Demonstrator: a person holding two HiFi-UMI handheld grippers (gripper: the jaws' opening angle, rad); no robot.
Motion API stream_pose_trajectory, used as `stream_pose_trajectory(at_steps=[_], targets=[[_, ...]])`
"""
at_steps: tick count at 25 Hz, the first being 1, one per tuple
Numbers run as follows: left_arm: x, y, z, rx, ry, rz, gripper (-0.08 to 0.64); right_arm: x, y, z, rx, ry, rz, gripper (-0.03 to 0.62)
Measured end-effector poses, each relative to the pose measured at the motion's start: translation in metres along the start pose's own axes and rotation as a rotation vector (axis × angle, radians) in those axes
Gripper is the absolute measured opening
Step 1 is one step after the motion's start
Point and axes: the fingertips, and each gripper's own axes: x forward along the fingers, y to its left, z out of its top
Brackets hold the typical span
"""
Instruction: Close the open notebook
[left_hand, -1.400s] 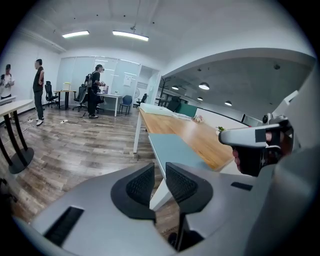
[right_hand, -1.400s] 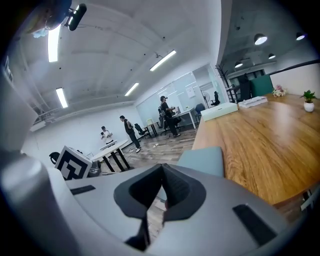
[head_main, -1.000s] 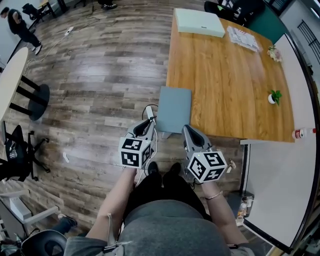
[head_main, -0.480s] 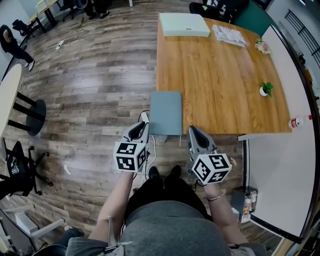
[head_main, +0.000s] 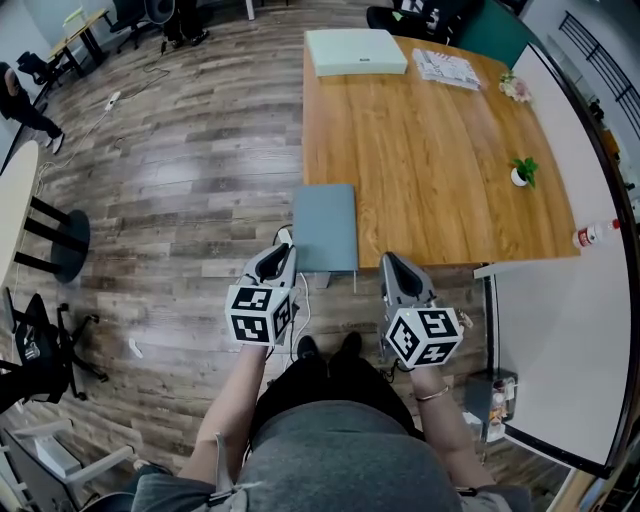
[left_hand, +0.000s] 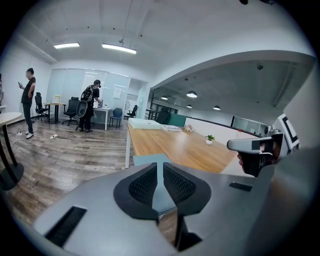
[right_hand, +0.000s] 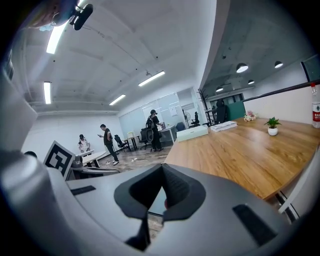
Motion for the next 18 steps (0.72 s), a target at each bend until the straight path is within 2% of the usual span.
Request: stream_pose_trajectory(at_steps=[7,18], targets=[[0.001,-0.003,0.000,0.006,0.003,-0.003,0.053,-0.006,-0.015,-0.005,-0.002,0.009,-0.041,0.003],[0.004,0.000,-0.003,0.003,0.015,-0.002,0.054,-0.005,-0.025,-0.016,0.005,0.034,-0.062,0.003]])
